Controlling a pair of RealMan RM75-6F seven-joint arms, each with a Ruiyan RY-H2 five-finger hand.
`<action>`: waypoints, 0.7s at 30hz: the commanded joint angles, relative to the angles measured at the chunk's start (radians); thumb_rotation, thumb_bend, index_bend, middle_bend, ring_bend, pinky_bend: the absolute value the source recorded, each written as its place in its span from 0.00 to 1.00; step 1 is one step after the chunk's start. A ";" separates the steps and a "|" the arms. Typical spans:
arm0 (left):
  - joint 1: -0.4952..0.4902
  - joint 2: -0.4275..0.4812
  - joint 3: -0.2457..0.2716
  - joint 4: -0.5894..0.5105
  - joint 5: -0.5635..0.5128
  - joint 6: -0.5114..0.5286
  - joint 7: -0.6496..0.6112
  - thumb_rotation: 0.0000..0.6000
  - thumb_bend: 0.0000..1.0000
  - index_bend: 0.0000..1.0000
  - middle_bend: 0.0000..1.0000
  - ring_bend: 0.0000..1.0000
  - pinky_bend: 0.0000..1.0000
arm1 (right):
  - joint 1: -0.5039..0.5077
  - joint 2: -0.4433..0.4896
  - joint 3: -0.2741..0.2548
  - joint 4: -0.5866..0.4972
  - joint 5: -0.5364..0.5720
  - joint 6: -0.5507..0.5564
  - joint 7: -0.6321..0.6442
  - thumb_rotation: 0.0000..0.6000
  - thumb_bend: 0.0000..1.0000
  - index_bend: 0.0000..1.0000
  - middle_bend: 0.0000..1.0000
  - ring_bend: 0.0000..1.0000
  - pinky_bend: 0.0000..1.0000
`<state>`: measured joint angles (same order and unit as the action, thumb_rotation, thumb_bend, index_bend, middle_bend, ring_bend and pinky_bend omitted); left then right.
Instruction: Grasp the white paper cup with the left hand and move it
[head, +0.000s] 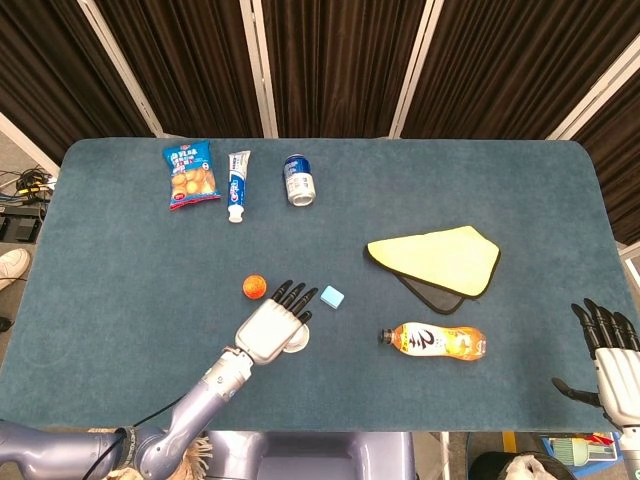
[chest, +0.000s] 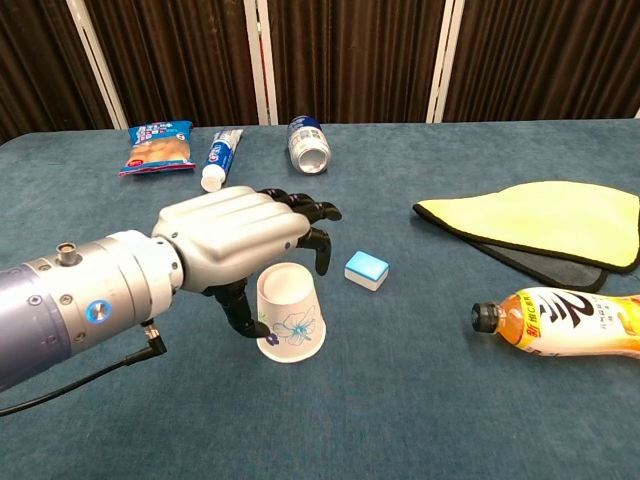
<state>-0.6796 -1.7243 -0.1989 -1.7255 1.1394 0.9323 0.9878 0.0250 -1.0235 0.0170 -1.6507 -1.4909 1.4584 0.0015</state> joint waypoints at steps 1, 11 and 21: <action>-0.018 -0.004 0.001 0.000 -0.024 0.001 0.007 1.00 0.20 0.37 0.04 0.00 0.08 | 0.000 0.000 -0.001 0.001 -0.002 -0.001 0.002 1.00 0.07 0.00 0.00 0.00 0.00; -0.048 -0.012 0.007 -0.004 -0.036 0.032 -0.012 1.00 0.30 0.42 0.05 0.00 0.08 | 0.002 -0.001 0.001 0.000 0.001 -0.005 -0.004 1.00 0.07 0.00 0.00 0.00 0.00; -0.082 -0.009 -0.040 0.013 0.017 0.077 -0.073 1.00 0.26 0.36 0.06 0.00 0.08 | 0.005 -0.001 -0.001 -0.003 0.011 -0.021 -0.013 1.00 0.07 0.00 0.00 0.00 0.00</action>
<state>-0.7496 -1.7265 -0.2217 -1.7336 1.1435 0.9991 0.9305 0.0293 -1.0250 0.0164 -1.6537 -1.4810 1.4387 -0.0108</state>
